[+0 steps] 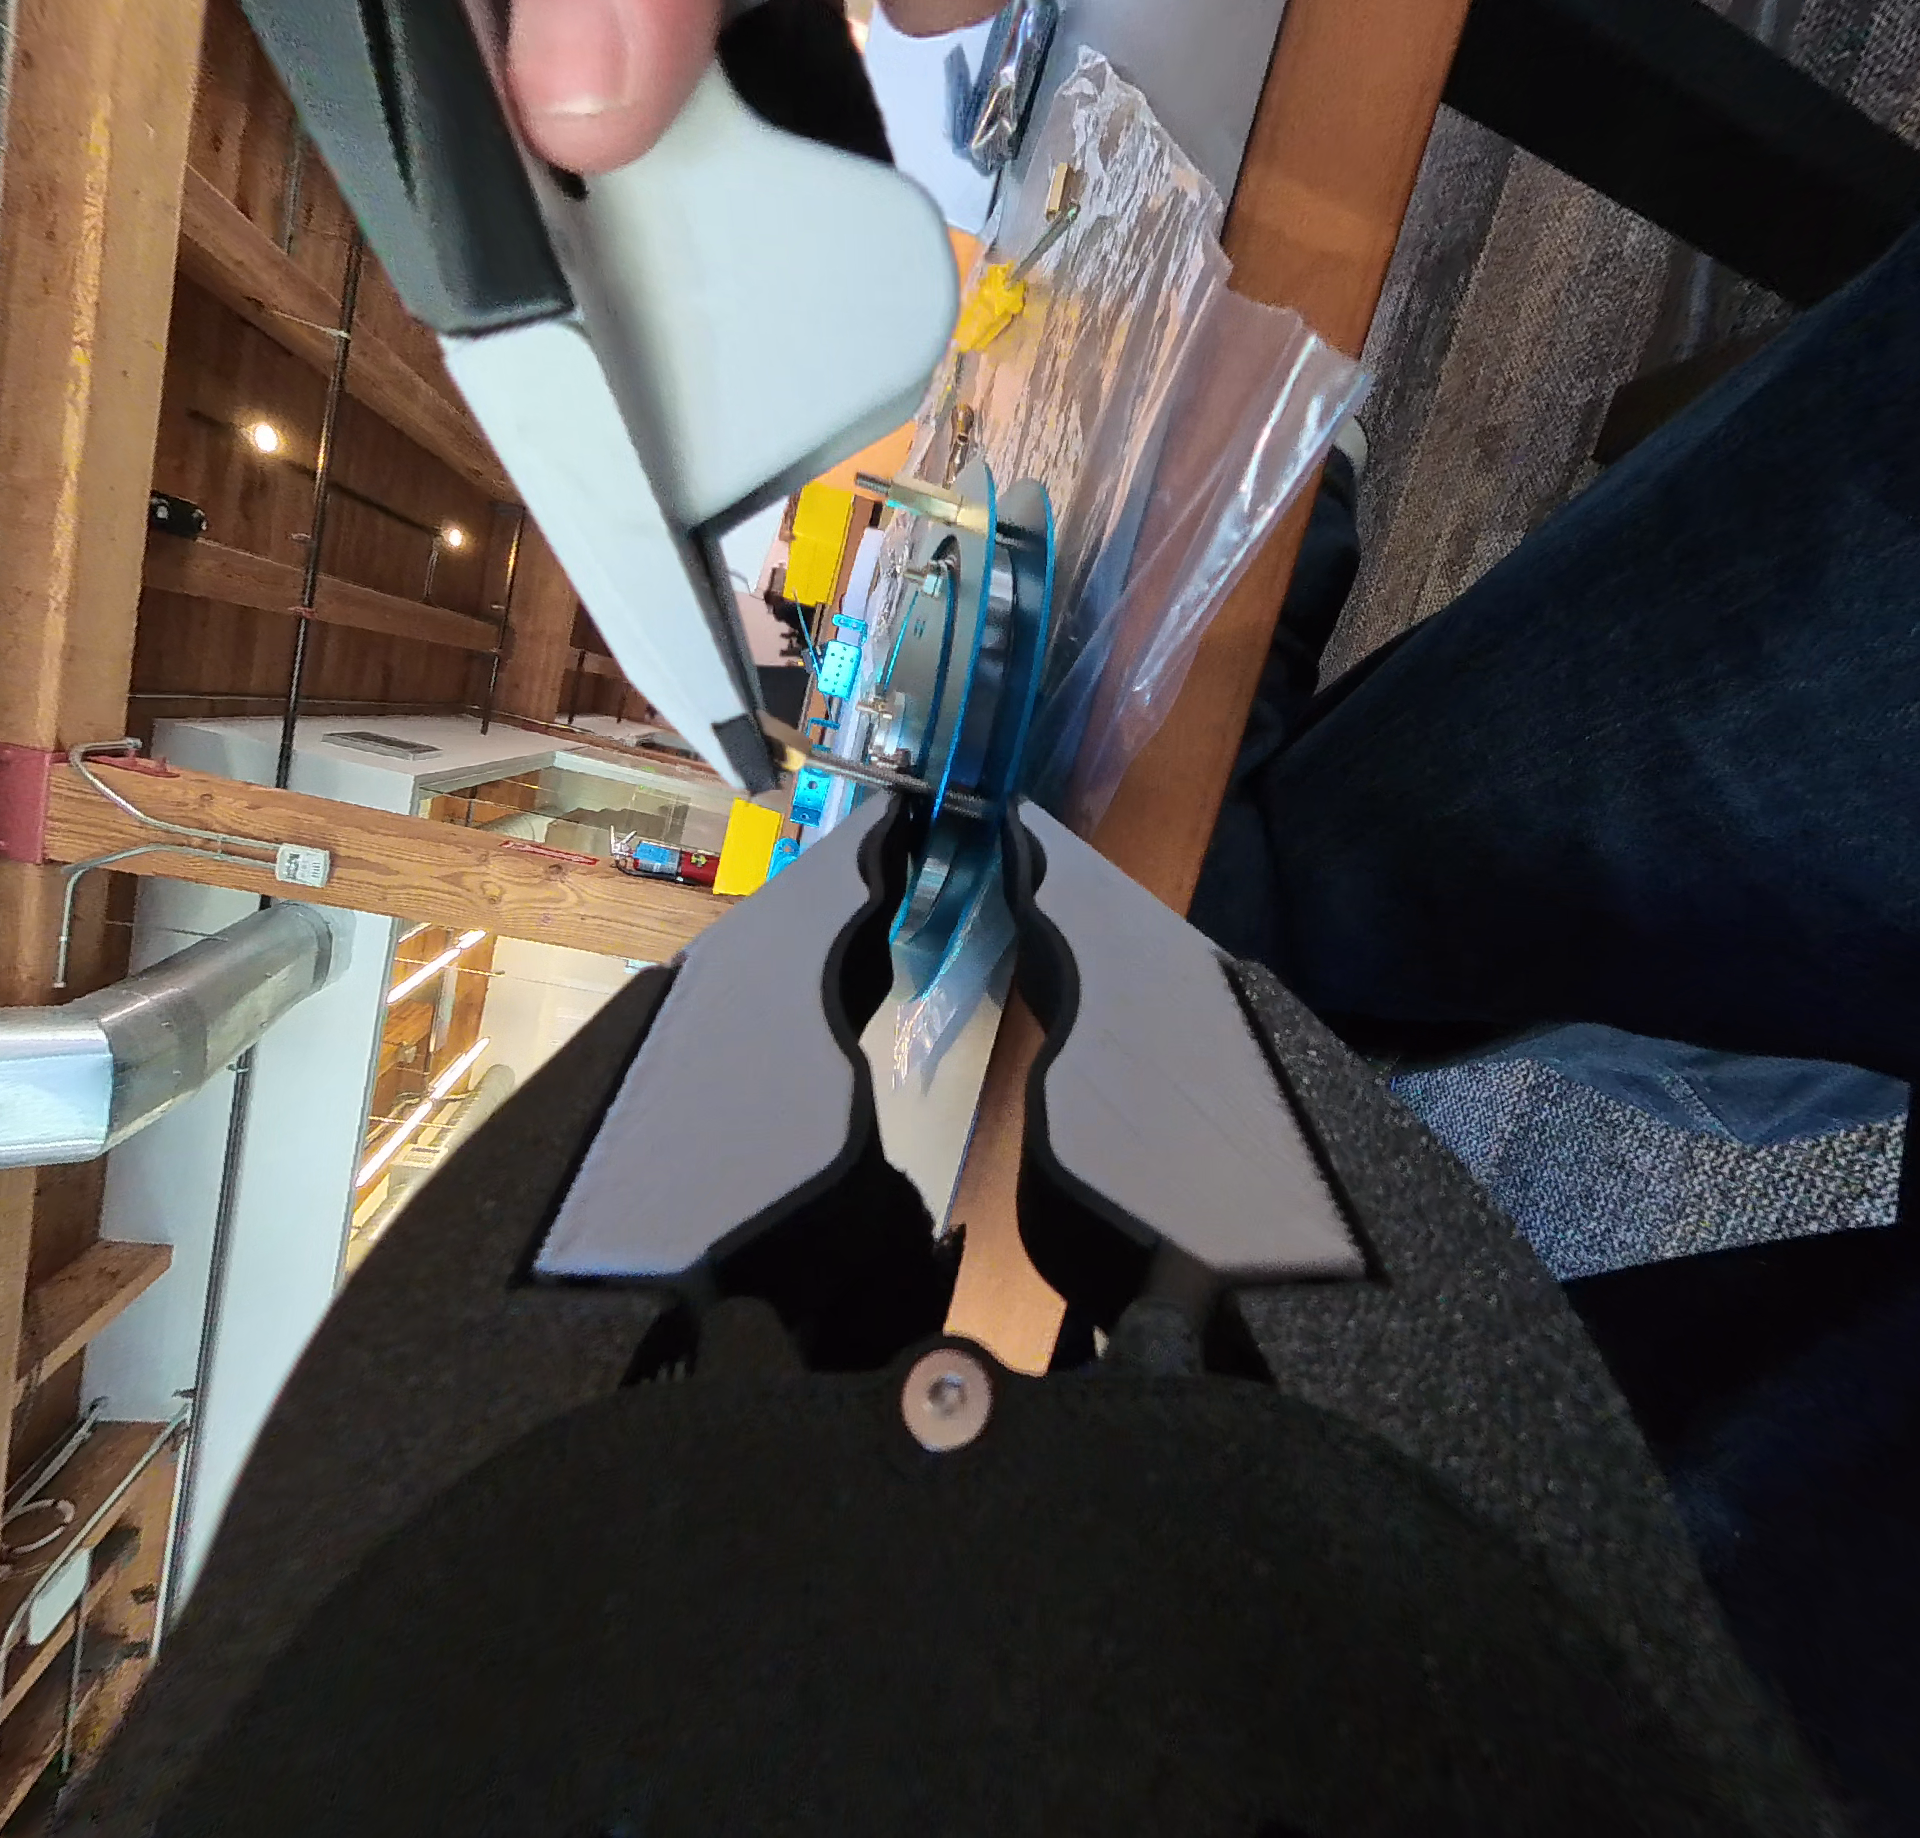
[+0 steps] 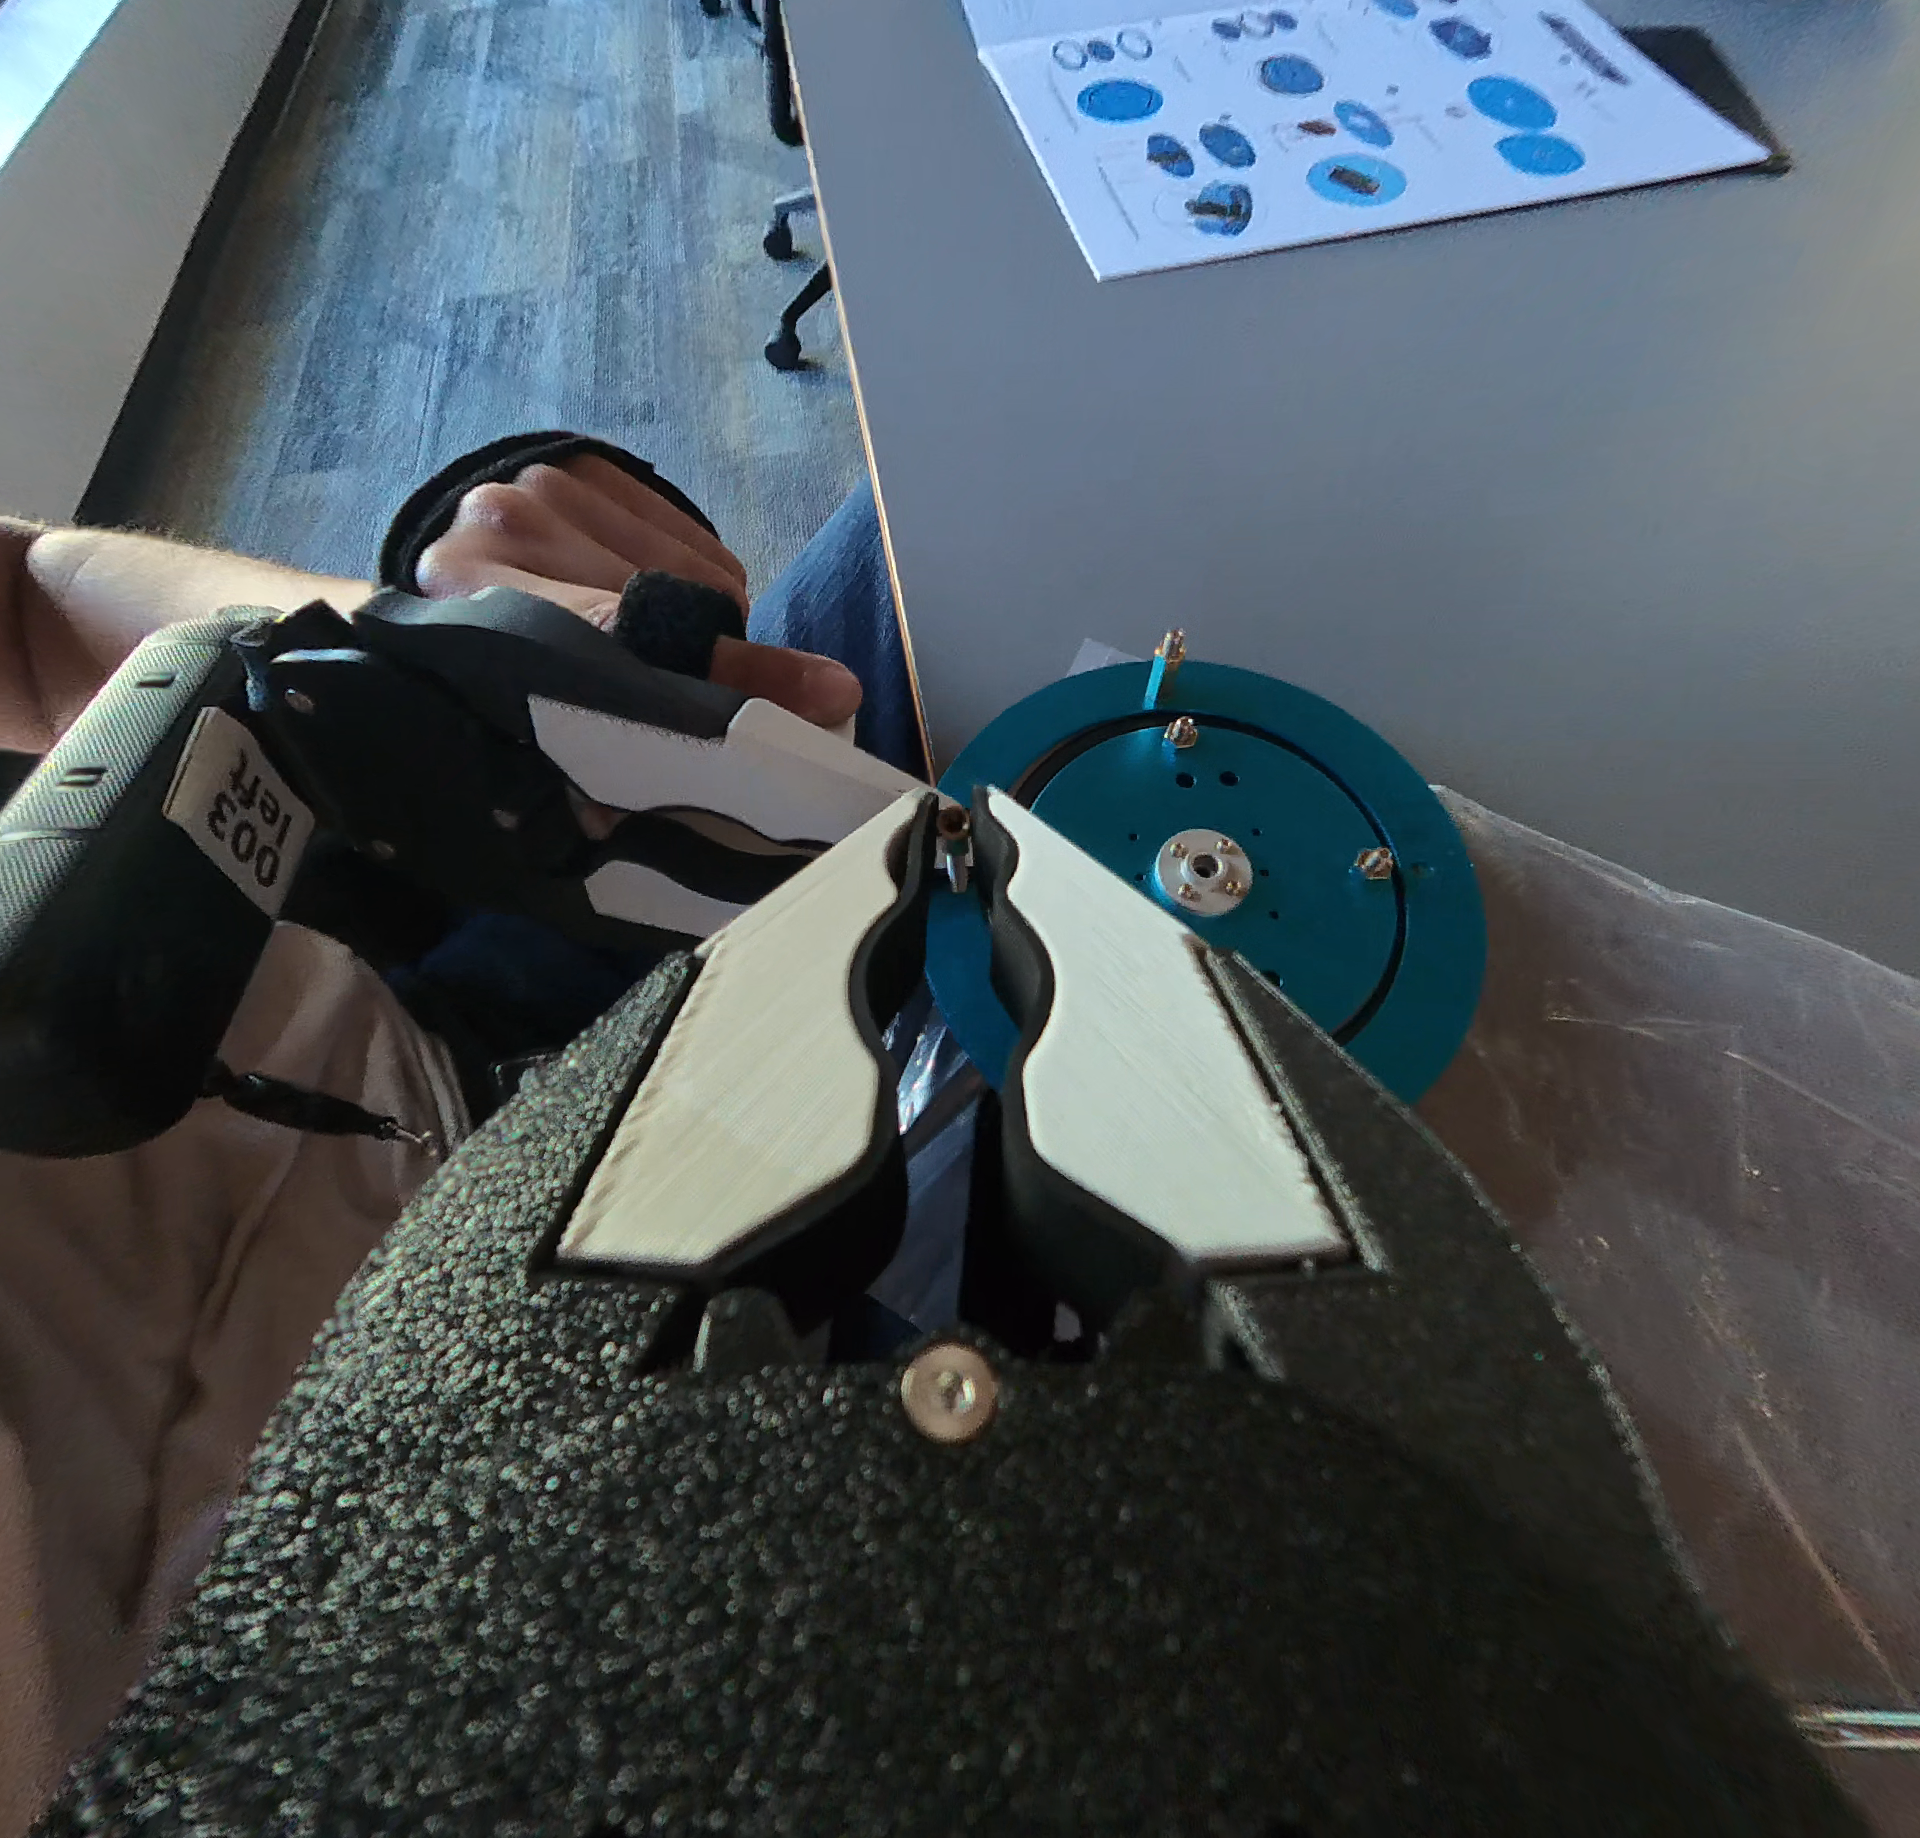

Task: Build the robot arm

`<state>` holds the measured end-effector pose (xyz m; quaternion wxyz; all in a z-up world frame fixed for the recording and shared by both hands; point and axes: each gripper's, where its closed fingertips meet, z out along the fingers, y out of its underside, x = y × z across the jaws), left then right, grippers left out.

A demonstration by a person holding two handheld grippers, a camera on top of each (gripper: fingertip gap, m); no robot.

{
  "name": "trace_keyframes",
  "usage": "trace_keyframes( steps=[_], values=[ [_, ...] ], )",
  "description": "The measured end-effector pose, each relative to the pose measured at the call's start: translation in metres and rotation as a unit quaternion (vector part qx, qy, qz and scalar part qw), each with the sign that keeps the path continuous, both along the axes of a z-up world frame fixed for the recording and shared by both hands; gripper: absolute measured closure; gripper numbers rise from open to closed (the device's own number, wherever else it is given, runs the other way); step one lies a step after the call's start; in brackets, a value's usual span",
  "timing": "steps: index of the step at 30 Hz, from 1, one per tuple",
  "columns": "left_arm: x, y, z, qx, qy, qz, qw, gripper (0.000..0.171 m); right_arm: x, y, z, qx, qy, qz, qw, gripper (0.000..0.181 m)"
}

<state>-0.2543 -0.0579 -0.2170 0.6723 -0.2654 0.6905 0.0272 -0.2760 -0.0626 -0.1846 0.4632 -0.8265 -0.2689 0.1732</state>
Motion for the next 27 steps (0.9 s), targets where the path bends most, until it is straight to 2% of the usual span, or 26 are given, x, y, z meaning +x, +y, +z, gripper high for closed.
trace_keyframes(
  steps=[4,8,17,27],
  values=[
    [-0.0008,-0.0004,-0.0008,-0.011,0.008,-0.003,1.0,0.155,-0.0026,0.0027,-0.0013,-0.024,-0.036,0.01,0.999,0.176],
    [-0.0003,-0.0011,-0.0012,-0.02,0.008,-0.004,1.0,0.155,-0.0043,0.0065,-0.0048,-0.044,-0.057,-0.008,0.997,0.176],
    [0.0007,-0.004,-0.0018,-0.03,0.002,-0.01,0.999,0.155,0.0005,-0.0004,-0.0017,-0.03,0.016,-0.029,0.999,0.176],
    [0.0002,-0.005,-0.002,-0.03,0.001,-0.01,1.0,0.155,0.0035,-0.0007,-0.0051,-0.031,0.006,-0.032,0.999,0.175]
  ],
)
